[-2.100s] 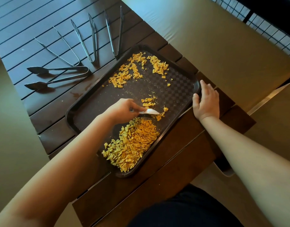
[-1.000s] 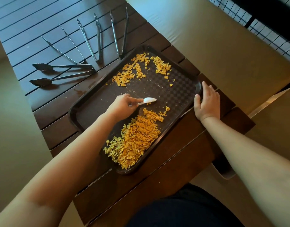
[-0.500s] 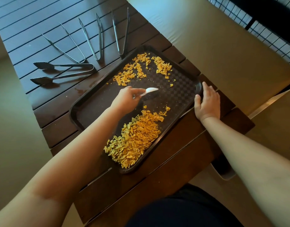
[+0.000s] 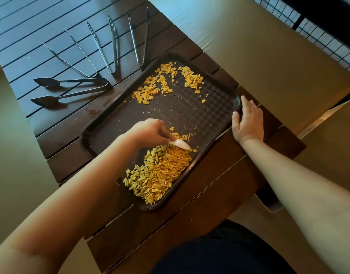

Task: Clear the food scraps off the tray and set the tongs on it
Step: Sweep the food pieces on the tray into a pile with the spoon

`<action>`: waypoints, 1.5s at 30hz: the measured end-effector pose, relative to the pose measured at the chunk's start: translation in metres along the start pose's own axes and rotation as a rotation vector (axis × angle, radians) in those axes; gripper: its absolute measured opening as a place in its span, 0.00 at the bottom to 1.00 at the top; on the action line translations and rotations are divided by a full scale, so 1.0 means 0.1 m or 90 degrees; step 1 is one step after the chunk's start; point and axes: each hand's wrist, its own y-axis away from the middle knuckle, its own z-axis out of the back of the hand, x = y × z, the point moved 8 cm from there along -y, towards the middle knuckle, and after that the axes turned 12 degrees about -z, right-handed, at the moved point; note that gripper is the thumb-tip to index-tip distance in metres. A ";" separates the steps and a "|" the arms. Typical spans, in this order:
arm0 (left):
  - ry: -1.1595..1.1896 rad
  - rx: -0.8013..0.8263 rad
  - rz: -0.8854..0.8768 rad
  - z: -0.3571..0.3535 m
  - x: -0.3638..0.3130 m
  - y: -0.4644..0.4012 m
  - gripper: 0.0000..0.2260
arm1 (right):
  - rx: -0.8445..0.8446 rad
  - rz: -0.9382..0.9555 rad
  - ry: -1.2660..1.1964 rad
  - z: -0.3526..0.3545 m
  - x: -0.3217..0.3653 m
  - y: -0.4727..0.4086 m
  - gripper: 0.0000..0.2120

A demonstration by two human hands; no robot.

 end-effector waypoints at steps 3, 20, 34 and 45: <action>0.021 0.001 0.003 0.02 0.07 0.07 0.10 | -0.001 0.001 0.002 -0.01 0.00 0.01 0.30; 0.044 -0.038 -0.008 0.02 -0.13 -0.11 0.10 | -0.002 0.001 -0.005 0.02 0.01 0.01 0.30; -0.015 0.025 -0.022 -0.06 -0.24 -0.04 0.09 | -0.002 0.002 0.003 0.03 0.02 0.01 0.30; 0.121 -0.069 0.000 0.12 -0.03 0.11 0.10 | -0.009 0.010 -0.002 0.02 0.02 0.01 0.29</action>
